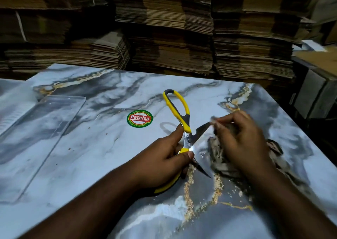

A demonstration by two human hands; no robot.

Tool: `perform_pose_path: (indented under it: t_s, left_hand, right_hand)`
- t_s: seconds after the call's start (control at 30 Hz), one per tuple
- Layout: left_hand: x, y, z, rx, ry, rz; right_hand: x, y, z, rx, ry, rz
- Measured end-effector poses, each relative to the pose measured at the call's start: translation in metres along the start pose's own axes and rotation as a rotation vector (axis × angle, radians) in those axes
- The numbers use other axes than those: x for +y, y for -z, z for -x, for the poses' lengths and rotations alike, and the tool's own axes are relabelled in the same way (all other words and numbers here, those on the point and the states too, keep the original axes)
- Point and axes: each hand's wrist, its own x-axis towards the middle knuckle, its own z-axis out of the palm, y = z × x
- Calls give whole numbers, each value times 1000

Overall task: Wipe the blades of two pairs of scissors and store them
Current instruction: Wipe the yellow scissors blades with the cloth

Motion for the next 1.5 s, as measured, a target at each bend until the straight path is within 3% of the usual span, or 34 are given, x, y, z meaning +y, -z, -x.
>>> perform_pose_path:
  t_s: [0.1,0.17,0.3,0.37,0.5,0.6,0.73,0.87,0.97,1.2,1.37,1.5]
  left_hand:
    - [2,-1,1,-15,-5,-5]
    - [0,1,-2,-2,2,15]
    - [-1,-1,-2,-1,23,50]
    - [-3,-2,-2,-8,17,71]
    - [-7,0,-4,-7,47,164]
    - [-6,3,-9,53,114,282]
    - [-3,7,-7,75,117,305]
    - [-1,7,-6,62,35,77]
    - [-2,7,-7,62,19,-27]
    - [5,7,-11,168,100,68]
    - [5,6,-13,195,103,52]
    - [5,4,-14,178,76,46]
  right_hand:
    - [11,5,-2,122,-168,-53]
    - [3,9,4,217,-186,-127]
    - [-26,2,18,-14,98,-188]
    - [-24,-4,12,-29,185,-122]
    - [-10,1,-4,125,-32,-35]
    - [-15,10,9,135,25,-82]
    - [-31,7,27,-130,321,-127]
    - [-28,4,25,-279,424,-47]
    - [-26,9,29,-293,499,62]
    - [-20,20,35,-309,539,178]
    - [-18,18,35,-92,426,29]
    - [-24,7,34,-227,492,72]
